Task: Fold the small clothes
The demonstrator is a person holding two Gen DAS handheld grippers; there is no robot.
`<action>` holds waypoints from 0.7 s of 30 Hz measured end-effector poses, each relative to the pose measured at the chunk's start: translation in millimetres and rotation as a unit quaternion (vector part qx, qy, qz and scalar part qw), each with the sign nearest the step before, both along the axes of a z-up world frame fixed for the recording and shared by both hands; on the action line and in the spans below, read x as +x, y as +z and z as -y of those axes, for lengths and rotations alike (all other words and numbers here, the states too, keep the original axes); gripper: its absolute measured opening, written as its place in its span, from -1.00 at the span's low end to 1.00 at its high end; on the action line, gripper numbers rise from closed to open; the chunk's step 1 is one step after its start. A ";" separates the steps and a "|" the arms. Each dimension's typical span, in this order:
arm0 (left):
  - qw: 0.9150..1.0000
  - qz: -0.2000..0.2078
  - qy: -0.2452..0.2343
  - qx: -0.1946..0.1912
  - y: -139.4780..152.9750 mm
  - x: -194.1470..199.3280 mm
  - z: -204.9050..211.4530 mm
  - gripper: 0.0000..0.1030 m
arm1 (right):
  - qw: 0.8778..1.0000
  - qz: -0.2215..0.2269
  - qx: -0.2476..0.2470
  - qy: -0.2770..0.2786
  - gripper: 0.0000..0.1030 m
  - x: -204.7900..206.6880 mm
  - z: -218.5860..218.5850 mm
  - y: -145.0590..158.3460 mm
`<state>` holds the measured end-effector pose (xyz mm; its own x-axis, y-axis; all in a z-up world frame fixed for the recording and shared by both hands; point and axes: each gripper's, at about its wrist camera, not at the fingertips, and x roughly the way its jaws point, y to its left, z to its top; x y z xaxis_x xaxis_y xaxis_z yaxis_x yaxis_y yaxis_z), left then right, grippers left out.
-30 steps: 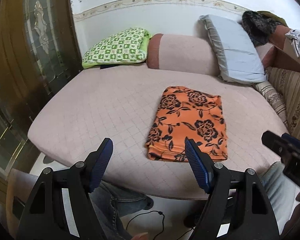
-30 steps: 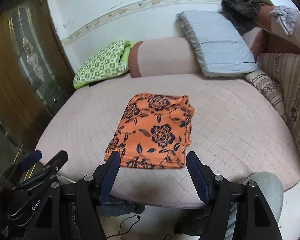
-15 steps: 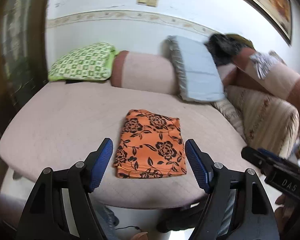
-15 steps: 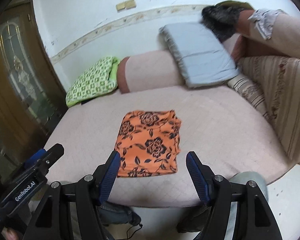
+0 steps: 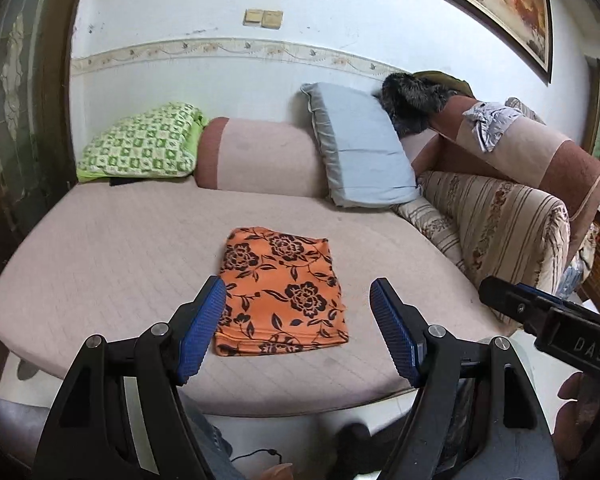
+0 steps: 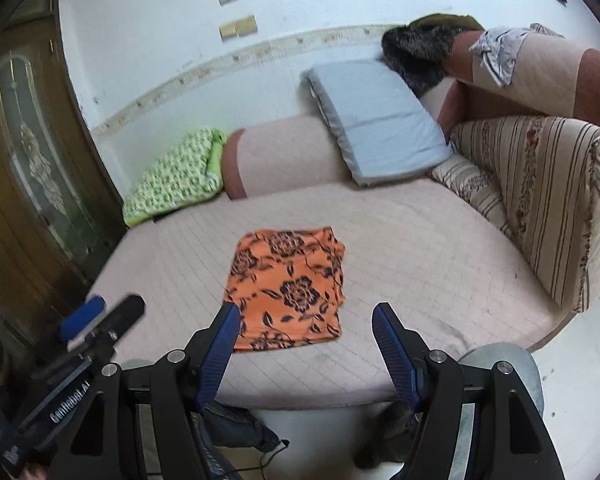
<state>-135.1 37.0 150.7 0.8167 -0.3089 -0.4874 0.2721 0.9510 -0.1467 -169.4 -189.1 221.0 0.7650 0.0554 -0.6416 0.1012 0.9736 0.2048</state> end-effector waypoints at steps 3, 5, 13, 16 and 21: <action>1.000 0.008 0.009 0.003 5.6 -11.5 -1.0 0.46 | 1.000 0.007 0.018 0.009 0.29 -5.0 2.6 3.7; 1.000 0.012 0.010 0.015 3.2 -17.2 3.3 0.46 | 0.999 0.009 0.028 0.017 0.29 -4.5 3.8 0.8; 0.998 -0.015 0.029 0.061 -33.8 -15.9 23.4 0.46 | 0.998 -0.017 0.045 0.041 0.30 10.5 6.8 -37.0; 0.996 -0.013 0.047 0.076 -39.7 -11.7 23.4 0.46 | 0.997 -0.017 0.056 0.052 0.30 22.6 9.1 -49.5; 0.996 -0.023 0.044 0.078 -53.1 4.3 27.7 0.46 | 0.998 -0.016 0.042 0.054 0.29 36.5 9.8 -62.1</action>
